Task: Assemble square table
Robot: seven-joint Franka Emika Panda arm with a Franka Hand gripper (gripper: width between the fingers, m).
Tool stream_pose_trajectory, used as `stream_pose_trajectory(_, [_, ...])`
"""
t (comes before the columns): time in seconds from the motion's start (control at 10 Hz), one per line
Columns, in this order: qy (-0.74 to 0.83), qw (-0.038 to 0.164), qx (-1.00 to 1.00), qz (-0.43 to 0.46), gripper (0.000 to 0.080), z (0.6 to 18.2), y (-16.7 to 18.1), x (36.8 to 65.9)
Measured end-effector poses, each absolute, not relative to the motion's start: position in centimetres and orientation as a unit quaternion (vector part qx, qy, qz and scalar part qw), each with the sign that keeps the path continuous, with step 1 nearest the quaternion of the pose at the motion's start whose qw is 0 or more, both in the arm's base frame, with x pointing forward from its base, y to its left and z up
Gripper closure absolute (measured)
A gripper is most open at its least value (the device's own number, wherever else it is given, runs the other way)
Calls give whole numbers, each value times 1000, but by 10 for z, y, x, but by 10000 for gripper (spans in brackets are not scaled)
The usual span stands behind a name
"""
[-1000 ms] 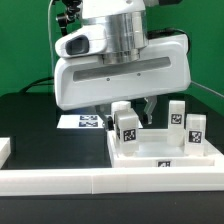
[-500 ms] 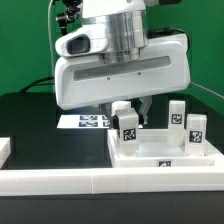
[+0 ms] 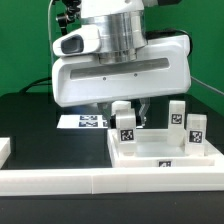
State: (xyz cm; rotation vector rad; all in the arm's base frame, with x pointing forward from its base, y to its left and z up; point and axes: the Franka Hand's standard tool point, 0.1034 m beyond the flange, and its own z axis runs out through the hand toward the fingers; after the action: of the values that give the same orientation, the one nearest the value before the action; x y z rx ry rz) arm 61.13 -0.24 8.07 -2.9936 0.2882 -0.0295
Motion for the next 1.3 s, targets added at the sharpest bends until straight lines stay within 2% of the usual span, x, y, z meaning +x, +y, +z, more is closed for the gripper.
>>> stream_pose_trajectory(0.2, [196,68,-978,-36,509,81,-4,606])
stream_pose_trajectory(0.8, [478,101,-872,-19,509,80,1,605])
stream_pose_trajectory(1.2, [589,122,-799,1,509,79,5,606])
stream_pose_trajectory(1.3, [598,124,-792,4,433,79,7,606])
